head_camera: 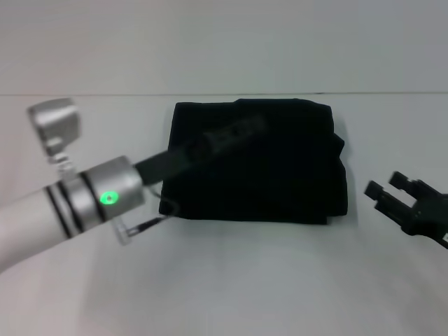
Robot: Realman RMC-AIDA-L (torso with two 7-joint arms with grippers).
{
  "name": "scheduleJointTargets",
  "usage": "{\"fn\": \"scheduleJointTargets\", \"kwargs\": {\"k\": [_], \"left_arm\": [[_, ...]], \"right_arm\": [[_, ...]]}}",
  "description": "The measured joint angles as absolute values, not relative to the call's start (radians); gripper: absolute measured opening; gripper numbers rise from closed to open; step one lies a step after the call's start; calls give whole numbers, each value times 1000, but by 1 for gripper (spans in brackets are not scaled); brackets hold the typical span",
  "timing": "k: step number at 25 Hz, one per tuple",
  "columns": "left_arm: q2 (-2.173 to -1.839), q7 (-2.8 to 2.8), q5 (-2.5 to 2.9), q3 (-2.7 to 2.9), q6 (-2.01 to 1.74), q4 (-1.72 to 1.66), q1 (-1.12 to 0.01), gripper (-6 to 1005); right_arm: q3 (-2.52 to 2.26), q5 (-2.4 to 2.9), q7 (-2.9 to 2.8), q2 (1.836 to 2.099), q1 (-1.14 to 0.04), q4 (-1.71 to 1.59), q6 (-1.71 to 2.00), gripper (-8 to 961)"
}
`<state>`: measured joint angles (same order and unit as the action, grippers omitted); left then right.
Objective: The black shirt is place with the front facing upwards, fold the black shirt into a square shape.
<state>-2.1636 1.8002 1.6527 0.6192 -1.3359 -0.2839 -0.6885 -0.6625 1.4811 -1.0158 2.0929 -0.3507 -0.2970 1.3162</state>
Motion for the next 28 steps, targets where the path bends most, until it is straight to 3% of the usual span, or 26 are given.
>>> {"fn": "scheduleJointTargets", "kwargs": {"k": [6,8,14,23,28], "left_arm": [[-2134,1847,1642,578,-1251,-323,-579,662],[-2129,1861,1642,563,-1214,-320,-558,885],[-2126,1883,1646,555,-1153,-319,-533,952],[-2126,1921,1652,567,-1098,-320,-538,950],[-2099,2004,1655,628,-1093,-321,-541,949]], "right_arm": [[-729,1491,-1007,2097,-458,-240,1323,703],[-761,1491,-1005,2098,-501,-216,1269,703],[-823,1491,-1016,2100,-588,-159,1047,704],[-834,1485,-1020,2100,-595,-148,931,704],[-827,1484,-1016,2096,-575,-170,990,704]]}}
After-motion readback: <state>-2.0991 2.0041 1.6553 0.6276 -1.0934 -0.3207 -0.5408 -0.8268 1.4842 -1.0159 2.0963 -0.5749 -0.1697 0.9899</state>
